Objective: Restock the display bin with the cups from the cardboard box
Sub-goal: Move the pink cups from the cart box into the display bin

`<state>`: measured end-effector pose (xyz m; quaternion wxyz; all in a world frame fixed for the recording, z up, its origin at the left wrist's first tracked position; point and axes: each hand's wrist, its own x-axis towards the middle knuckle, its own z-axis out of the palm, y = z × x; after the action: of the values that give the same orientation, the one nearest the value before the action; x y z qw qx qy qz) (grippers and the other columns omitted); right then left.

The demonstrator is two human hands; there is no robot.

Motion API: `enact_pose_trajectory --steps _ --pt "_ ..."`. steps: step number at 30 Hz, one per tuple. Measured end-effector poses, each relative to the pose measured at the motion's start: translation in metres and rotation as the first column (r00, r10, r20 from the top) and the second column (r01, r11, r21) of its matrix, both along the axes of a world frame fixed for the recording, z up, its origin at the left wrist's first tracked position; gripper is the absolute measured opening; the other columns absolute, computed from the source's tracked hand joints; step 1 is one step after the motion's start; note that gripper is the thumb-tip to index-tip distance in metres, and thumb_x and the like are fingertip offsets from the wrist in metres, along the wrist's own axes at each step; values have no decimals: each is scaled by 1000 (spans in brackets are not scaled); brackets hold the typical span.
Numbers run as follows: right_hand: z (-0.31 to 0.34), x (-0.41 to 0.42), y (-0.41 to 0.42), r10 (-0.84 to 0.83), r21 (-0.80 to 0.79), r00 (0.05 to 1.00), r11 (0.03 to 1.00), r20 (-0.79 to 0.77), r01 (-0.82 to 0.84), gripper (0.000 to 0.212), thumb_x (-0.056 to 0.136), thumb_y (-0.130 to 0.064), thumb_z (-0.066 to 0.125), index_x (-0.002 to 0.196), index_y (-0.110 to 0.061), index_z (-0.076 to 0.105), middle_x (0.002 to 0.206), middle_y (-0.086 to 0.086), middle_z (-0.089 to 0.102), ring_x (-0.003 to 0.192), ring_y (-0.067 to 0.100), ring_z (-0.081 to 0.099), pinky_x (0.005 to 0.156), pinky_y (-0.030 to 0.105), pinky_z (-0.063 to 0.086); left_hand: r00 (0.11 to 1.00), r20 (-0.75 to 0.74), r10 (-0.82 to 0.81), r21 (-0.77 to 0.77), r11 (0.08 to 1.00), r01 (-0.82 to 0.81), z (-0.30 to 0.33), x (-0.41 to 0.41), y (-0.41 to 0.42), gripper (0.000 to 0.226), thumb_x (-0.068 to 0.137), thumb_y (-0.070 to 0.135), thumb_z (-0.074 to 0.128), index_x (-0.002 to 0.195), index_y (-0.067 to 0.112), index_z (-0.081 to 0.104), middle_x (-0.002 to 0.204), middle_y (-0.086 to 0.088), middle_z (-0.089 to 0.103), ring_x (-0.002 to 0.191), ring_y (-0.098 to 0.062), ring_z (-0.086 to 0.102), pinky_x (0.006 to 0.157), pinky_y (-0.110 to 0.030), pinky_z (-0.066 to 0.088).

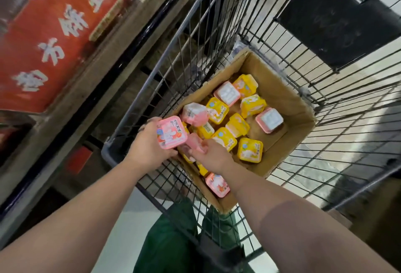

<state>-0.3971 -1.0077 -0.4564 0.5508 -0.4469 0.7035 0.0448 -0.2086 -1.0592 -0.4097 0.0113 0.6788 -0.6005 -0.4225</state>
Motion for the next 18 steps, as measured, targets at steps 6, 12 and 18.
enact_pose_trajectory --steps 6,12,18 --pt "10 5 5 -93 -102 995 991 -23 90 97 60 -54 83 138 -14 41 130 8 50 119 26 51 97 41 47 999 -45 7 8 1000 -7 4 3 -2 81 51 21 92 116 26 44 107 0 59 100 -15 59 83 -29 49" --pt "44 -15 23 -79 -193 995 979 -68 65 85 52 -56 85 121 -17 53 118 9 51 115 24 47 88 30 42 987 -116 -110 54 992 117 28 -8 0 86 53 18 91 126 14 45 103 5 57 95 -14 59 83 -31 49" --pt "108 -44 35 -189 -332 982 927 -16 173 94 59 -24 90 138 -23 38 131 6 40 123 23 45 104 40 42 937 -174 -304 -4 951 308 72 -12 3 76 49 26 92 112 15 51 102 -1 59 96 -21 59 84 -39 49"
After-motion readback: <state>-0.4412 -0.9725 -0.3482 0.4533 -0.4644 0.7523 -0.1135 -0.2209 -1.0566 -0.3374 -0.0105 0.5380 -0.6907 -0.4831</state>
